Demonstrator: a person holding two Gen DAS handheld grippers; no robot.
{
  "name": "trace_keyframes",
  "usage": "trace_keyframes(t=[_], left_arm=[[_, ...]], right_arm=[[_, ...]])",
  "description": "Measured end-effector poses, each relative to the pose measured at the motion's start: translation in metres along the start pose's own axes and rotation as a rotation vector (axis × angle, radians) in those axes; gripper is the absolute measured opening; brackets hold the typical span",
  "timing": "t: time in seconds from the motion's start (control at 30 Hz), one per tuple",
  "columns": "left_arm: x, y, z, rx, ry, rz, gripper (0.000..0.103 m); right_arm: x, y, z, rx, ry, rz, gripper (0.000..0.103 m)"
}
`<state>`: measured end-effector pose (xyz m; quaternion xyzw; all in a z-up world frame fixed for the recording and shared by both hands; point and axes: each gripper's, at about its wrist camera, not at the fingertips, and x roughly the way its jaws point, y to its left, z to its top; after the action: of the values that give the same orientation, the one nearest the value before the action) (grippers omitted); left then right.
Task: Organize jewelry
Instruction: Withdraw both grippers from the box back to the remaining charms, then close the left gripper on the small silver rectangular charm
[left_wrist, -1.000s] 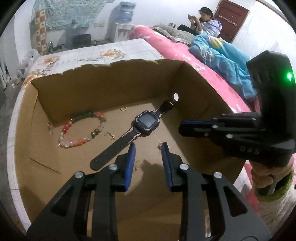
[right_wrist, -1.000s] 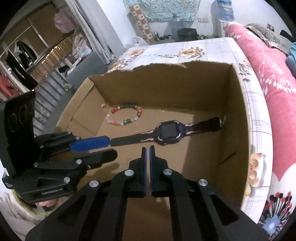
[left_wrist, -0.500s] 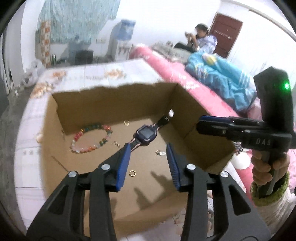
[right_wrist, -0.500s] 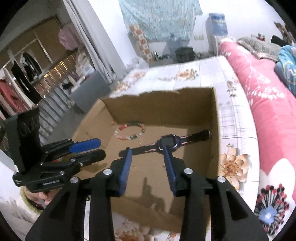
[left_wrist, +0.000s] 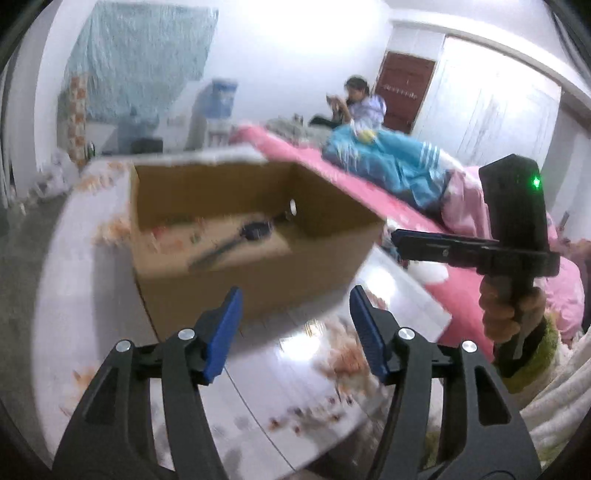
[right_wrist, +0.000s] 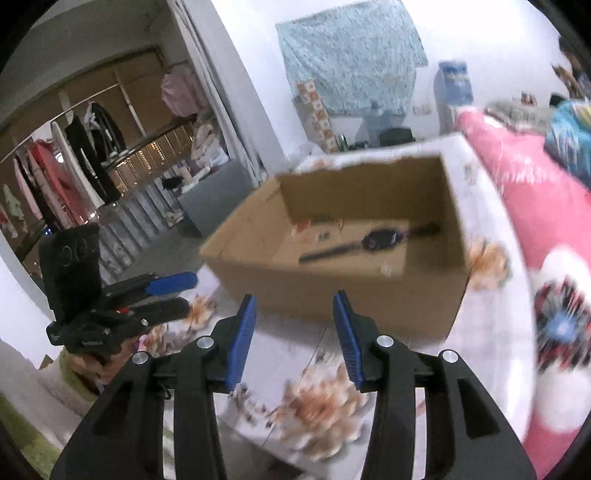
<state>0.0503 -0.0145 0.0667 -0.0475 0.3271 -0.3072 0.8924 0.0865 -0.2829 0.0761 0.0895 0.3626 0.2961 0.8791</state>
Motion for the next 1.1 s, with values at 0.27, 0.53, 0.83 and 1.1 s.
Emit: trace_keyframes(t=[0.27, 0.53, 0.83, 1.1], left_arm=[[0.078, 0.000, -0.030, 0.009, 0.186, 0.085, 0.045], [0.112, -0.005, -0.037, 0.055, 0.237, 0.124, 0.035], [0.122, -0.022, -0.040, 0.185, 0.238, 0.192, 0.021], [0.120, -0.026, -0.041, 0.210, 0.235, 0.201, 0.014]], right_arm=[[0.051, -0.026, -0.048, 0.183, 0.121, -0.084, 0.038], [0.057, -0.025, -0.054, 0.151, 0.116, -0.147, 0.038], [0.063, -0.025, -0.053, 0.144, 0.114, -0.157, 0.038], [0.063, -0.022, -0.050, 0.141, 0.103, -0.160, 0.038]])
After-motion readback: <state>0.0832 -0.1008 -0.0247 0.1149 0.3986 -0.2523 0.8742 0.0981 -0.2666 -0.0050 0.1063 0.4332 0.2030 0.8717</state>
